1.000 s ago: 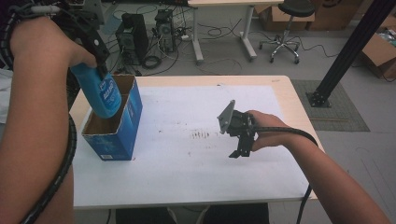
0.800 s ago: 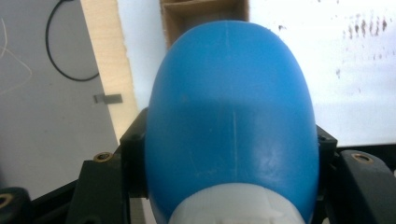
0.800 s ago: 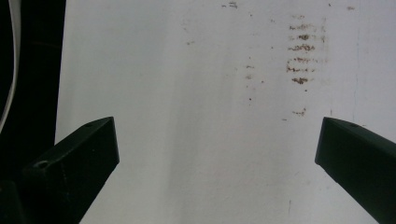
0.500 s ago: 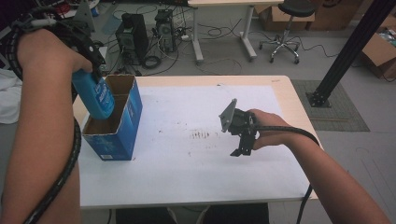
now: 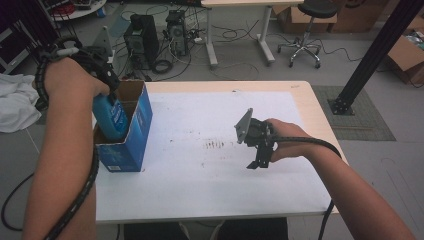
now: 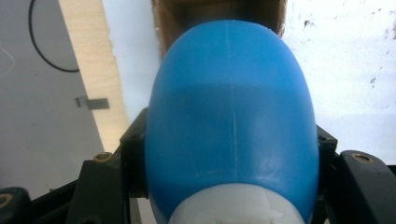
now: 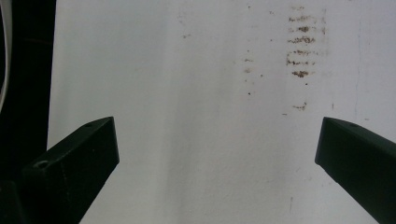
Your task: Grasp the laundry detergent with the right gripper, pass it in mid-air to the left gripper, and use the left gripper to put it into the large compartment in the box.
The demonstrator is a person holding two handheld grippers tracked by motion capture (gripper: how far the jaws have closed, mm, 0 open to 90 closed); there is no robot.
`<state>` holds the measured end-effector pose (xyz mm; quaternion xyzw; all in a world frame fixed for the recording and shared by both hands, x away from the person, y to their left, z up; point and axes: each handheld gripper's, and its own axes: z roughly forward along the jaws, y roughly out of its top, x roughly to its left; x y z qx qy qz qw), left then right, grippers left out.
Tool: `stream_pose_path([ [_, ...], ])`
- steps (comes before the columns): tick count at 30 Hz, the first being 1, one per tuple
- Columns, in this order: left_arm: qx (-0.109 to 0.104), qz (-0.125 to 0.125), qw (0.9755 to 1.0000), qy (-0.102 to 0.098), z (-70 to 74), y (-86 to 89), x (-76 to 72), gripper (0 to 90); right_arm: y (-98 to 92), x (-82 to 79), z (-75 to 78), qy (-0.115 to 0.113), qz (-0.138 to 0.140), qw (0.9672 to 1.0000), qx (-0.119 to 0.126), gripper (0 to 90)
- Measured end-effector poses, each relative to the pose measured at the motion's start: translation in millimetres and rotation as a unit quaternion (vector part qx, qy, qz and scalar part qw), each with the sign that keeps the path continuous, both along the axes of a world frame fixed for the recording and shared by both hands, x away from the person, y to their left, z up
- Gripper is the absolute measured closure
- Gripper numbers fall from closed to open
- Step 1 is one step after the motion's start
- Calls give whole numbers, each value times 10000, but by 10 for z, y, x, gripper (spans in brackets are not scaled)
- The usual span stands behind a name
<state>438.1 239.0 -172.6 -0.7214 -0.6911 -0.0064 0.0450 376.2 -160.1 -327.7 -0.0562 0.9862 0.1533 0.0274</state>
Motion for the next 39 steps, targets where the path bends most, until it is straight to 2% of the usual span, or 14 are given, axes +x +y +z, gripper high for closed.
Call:
stream_pose_path([
  [15,-45,-42,10000,56,-624,-14,44,385,-38,0,-22,10,-52,10000,78,0],
  [18,-64,-104,9998,146,-719,0,57,385,-40,5,-32,17,-58,9999,81,0],
  [22,-102,-86,9997,202,-825,16,64,385,-35,11,-32,14,-58,9999,83,0],
  [31,30,-171,9995,263,-1056,4,70,385,-44,15,-50,30,-95,9999,89,0],
  [37,10,-171,9993,330,-1173,22,69,385,-74,12,-57,40,-151,9998,81,0],
  [39,3,-163,9996,252,-1175,26,57,385,-81,9,-61,34,-160,9998,76,0],
])
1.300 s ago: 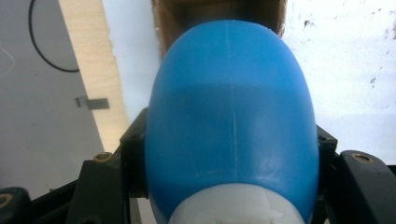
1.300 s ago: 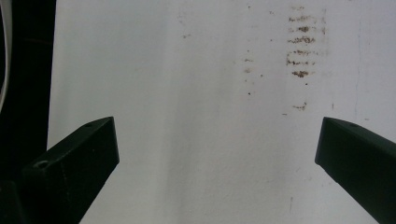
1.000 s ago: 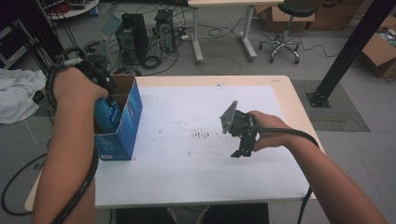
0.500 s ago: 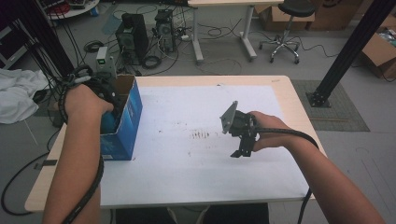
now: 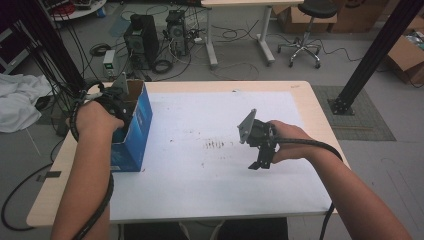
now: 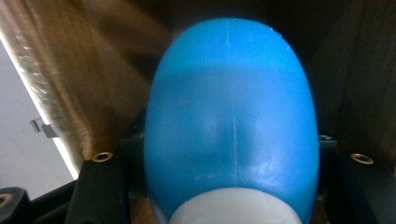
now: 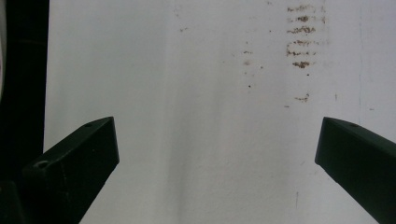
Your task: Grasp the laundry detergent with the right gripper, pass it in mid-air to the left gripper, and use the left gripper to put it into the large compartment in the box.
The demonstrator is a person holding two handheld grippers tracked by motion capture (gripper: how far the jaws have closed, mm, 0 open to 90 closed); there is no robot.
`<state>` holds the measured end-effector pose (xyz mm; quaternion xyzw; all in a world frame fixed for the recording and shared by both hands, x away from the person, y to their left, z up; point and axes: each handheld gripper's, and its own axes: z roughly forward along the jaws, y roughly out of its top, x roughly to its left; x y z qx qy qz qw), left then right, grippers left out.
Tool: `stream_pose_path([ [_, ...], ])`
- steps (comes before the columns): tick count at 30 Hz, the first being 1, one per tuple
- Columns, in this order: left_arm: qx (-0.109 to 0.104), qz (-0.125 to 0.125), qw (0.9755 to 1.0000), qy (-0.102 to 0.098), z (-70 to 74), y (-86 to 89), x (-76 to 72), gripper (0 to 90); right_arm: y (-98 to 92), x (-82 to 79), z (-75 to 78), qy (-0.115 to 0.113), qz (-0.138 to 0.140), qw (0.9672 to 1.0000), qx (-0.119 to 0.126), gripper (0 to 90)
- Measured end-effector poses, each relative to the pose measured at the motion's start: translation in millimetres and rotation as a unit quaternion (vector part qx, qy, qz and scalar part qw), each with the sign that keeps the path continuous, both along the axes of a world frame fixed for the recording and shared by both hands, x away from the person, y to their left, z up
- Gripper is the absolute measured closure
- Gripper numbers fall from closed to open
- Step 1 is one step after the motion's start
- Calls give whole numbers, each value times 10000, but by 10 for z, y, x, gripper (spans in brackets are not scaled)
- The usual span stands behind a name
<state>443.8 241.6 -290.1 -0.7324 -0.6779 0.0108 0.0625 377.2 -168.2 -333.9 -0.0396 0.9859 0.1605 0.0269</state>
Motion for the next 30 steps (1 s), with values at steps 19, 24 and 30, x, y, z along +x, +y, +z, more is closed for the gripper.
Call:
stream_pose_path([
  [19,-53,-156,9997,-187,-3,9,-60,379,-3,-32,35,-62,-15,10000,-40,0],
  [24,-80,-175,9995,-233,2,11,-68,373,7,-40,47,-81,-23,10000,-38,0],
  [30,-127,-219,9993,-269,97,36,-95,340,30,-48,44,-89,10,9999,-47,0],
])
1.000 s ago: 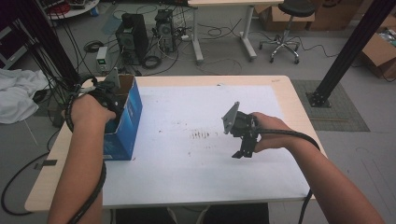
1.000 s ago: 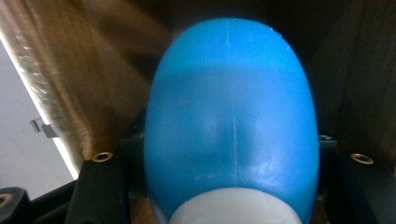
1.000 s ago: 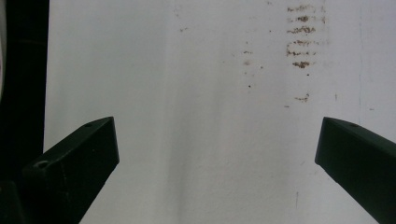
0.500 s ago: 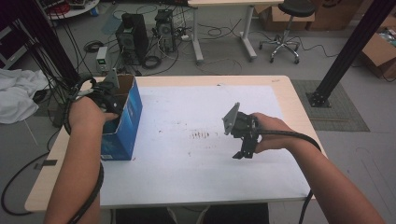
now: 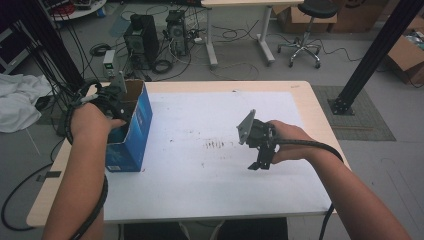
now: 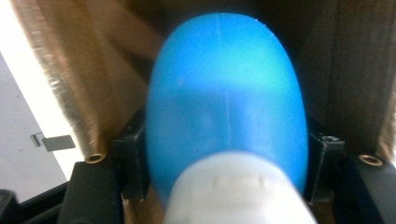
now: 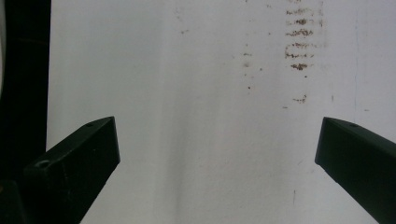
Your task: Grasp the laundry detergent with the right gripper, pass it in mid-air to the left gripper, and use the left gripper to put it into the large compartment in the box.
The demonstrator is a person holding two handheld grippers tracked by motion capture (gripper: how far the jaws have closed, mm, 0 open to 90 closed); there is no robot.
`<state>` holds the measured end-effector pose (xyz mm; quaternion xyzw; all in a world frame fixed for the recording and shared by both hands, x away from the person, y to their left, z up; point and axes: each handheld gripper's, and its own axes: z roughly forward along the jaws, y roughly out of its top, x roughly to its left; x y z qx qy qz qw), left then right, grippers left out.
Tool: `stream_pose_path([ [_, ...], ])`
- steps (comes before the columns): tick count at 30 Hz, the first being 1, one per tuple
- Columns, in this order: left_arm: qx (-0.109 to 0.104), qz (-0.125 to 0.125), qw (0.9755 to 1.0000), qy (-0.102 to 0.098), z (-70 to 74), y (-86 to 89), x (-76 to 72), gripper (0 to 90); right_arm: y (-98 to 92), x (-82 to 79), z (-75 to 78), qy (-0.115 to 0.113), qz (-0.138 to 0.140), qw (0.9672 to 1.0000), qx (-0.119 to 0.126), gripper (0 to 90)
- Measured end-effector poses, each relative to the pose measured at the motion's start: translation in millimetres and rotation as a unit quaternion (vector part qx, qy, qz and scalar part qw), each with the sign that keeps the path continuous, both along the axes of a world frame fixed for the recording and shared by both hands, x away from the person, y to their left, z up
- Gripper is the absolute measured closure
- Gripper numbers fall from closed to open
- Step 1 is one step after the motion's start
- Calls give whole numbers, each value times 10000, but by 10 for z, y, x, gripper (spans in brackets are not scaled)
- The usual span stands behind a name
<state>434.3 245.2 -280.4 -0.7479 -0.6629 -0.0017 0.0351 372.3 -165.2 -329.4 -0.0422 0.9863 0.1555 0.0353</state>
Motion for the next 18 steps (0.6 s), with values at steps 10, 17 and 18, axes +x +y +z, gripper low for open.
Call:
stream_pose_path([
  [10,-33,-39,9999,-91,122,-7,-27,300,55,-7,-13,7,52,10000,23,0],
  [17,-6,-122,9999,-112,222,-30,-35,283,38,-2,-12,3,23,10000,41,0],
  [18,0,-123,9999,-110,238,-38,-37,276,33,-1,-8,0,18,10000,46,0],
])
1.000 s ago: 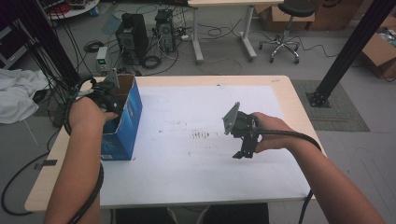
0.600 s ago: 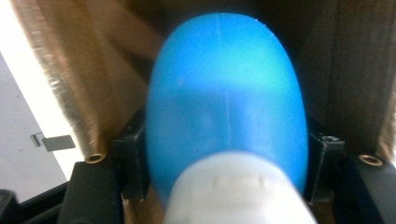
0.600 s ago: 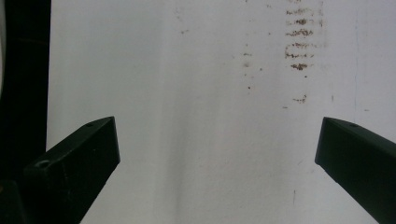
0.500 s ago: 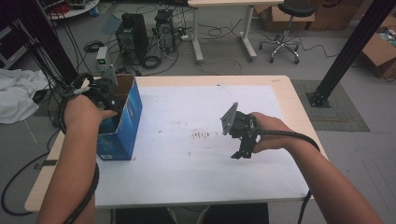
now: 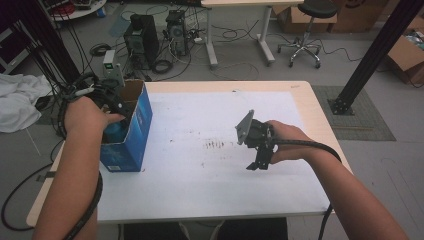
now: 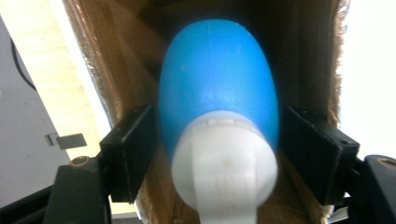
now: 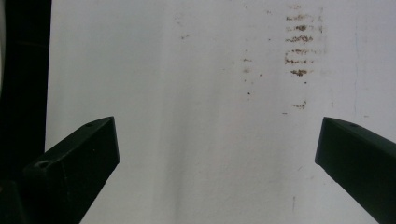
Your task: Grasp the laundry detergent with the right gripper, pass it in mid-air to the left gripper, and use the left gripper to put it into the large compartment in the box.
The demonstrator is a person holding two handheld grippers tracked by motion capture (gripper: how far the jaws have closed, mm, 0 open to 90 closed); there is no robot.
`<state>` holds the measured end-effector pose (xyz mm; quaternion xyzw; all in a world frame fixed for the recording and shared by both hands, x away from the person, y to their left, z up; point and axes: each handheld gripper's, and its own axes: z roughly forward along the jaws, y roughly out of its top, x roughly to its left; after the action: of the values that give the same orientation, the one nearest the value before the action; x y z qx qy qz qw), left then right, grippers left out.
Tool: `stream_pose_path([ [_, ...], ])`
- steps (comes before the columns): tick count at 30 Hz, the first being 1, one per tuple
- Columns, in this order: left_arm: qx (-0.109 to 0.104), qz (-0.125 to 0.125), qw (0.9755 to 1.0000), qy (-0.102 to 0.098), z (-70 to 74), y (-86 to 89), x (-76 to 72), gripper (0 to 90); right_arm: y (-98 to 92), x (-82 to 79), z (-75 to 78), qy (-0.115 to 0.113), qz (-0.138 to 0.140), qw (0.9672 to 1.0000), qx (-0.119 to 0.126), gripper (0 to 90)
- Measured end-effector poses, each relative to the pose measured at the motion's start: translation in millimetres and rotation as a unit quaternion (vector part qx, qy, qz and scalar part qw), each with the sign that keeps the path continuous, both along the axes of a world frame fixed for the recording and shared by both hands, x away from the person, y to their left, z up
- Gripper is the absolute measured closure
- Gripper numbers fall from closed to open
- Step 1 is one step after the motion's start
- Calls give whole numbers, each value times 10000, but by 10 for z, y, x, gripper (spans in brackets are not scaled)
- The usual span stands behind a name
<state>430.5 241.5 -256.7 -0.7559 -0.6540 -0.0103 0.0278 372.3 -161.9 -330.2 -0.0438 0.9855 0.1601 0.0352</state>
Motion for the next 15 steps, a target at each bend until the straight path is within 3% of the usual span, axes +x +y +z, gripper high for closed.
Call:
stream_pose_path([
  [15,72,-162,9998,-53,292,-103,-19,194,10,36,6,-27,9,10000,60,0],
])
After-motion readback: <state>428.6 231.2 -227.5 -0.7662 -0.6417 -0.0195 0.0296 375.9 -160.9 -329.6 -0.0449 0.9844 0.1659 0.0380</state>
